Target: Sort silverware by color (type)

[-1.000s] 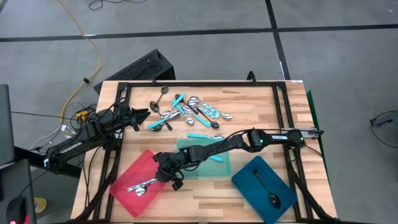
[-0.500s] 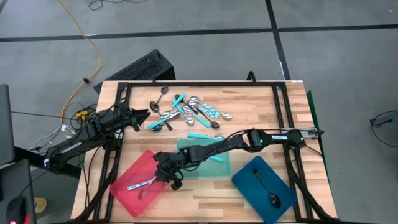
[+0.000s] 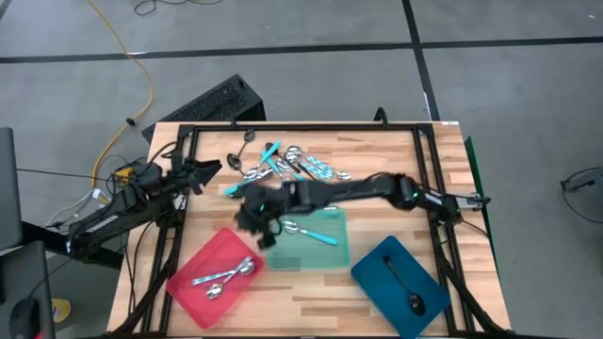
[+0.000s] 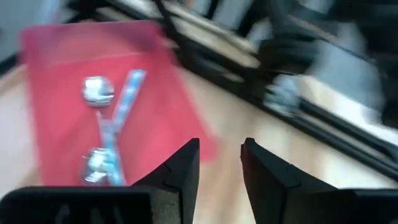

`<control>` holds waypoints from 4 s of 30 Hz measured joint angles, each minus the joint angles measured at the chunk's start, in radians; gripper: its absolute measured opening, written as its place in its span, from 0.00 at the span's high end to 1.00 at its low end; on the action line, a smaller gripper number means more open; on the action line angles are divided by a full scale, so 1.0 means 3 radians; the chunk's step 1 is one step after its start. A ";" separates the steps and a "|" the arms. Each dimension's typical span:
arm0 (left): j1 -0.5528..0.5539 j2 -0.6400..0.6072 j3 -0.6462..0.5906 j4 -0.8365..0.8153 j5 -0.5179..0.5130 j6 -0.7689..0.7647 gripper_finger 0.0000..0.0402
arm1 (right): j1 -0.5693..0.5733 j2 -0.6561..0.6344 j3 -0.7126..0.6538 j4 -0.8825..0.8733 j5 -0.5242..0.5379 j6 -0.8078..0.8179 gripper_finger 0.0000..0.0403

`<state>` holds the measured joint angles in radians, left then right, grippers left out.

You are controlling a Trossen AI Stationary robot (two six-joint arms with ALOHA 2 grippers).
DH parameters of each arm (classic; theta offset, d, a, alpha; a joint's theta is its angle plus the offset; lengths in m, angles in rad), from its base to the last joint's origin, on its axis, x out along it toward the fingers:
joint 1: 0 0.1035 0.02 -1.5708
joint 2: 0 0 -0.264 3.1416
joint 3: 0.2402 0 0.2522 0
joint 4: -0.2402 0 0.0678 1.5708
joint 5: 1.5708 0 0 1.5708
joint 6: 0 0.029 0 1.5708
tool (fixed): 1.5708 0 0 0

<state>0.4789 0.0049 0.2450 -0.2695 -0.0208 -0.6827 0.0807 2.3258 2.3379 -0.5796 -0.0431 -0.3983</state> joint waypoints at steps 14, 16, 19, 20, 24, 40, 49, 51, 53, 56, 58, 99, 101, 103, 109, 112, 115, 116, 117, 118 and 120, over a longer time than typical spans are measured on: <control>0.0000 0.0041 0.0037 -0.0342 0.0170 0.0116 0.58 | -0.0682 -0.0580 0.0001 -0.0986 0.0727 0.0714 0.64; 0.0000 0.0041 0.0037 -0.0378 0.0169 0.0117 0.58 | -0.0717 -0.0548 0.0000 -0.1075 0.0675 0.0690 0.61; 0.0000 0.0041 0.0037 -0.0430 0.0132 0.0118 0.58 | -0.0755 -0.0464 0.0000 -0.1133 0.0663 0.0721 0.56; 0.0000 0.0041 0.0037 -0.0443 0.0114 0.0129 0.58 | -0.0778 -0.0431 0.0000 -0.1174 0.0662 0.0813 0.53; 0.0000 0.0042 0.0037 -0.0512 0.0005 0.0157 0.58 | -0.0898 -0.0307 0.0000 -0.1554 0.0726 0.1236 0.44; 0.0000 0.0042 0.0035 -0.0712 -0.0418 -0.0078 0.58 | -0.1320 0.0426 -0.0008 -0.2126 0.0226 0.1683 0.41; 0.0000 0.0042 0.0033 -0.0818 -0.0461 -0.0085 0.58 | -0.1225 0.0457 -0.0116 -0.2072 0.0225 0.1540 0.41; 0.0000 0.0041 0.0033 -0.0826 -0.0475 -0.0084 0.58 | -0.1239 0.0457 -0.0167 -0.2018 0.0226 0.1582 0.41; 0.0000 0.0041 0.0033 -0.0830 -0.0479 -0.0081 0.58 | -0.1261 0.0457 -0.0252 -0.1980 0.0227 0.1593 0.41; 0.0000 0.0041 0.0033 -0.0830 -0.0481 -0.0073 0.58 | -0.1267 0.0457 -0.0420 -0.1891 0.0238 0.1624 0.41; 0.0000 0.0041 0.0033 -0.0833 -0.0481 -0.0072 0.58 | -0.1259 0.0457 -0.0538 -0.1788 0.0235 0.1626 0.41; 0.0001 0.0041 0.0032 -0.0855 -0.0506 -0.0211 0.58 | -0.1193 0.0504 -0.0557 -0.1670 0.0583 0.1862 0.86; 0.0001 0.0042 0.0032 -0.0854 -0.0506 -0.0215 0.58 | -0.1193 0.0504 -0.0556 -0.1678 0.0571 0.1861 0.86; 0.0000 0.0042 0.0032 -0.0854 -0.0507 -0.0215 0.58 | -0.1193 0.0503 -0.0556 -0.1684 0.0554 0.1861 0.86; 0.0000 0.0041 0.0032 -0.0855 -0.0579 -0.0221 0.58 | -0.1193 0.0493 -0.0554 -0.1703 0.0474 0.1914 0.86; 0.0001 0.0041 0.0032 -0.0855 -0.0593 -0.0224 0.58 | -0.1195 0.0492 -0.0554 -0.1733 0.0461 0.1914 0.86; 0.0001 0.0041 0.0032 -0.0854 -0.0593 -0.0221 0.58 | -0.1197 0.0490 -0.0523 -0.1787 0.0387 0.1916 0.86; 0.0001 0.0041 0.0032 -0.0855 -0.0593 -0.0221 0.58 | -0.1197 0.0490 -0.0487 -0.1827 0.0371 0.1916 0.86; 0.0000 0.0041 0.0032 -0.0855 -0.0593 -0.0220 0.58 | -0.1197 0.0490 -0.0453 -0.1846 0.0371 0.1916 0.86; 0.0000 0.0041 0.0032 -0.0855 -0.0593 -0.0218 0.58 | -0.1197 0.0490 -0.0414 -0.1843 0.0369 0.1916 0.86; 0.0001 0.0042 0.0032 -0.0855 -0.0593 -0.0216 0.58 | -0.1192 0.0488 -0.0327 -0.1847 0.0370 0.1918 0.86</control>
<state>0.4791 0.0174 0.2546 -0.5259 -0.1986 -0.7475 -0.2770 2.4722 2.2398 -1.1337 0.0680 0.1772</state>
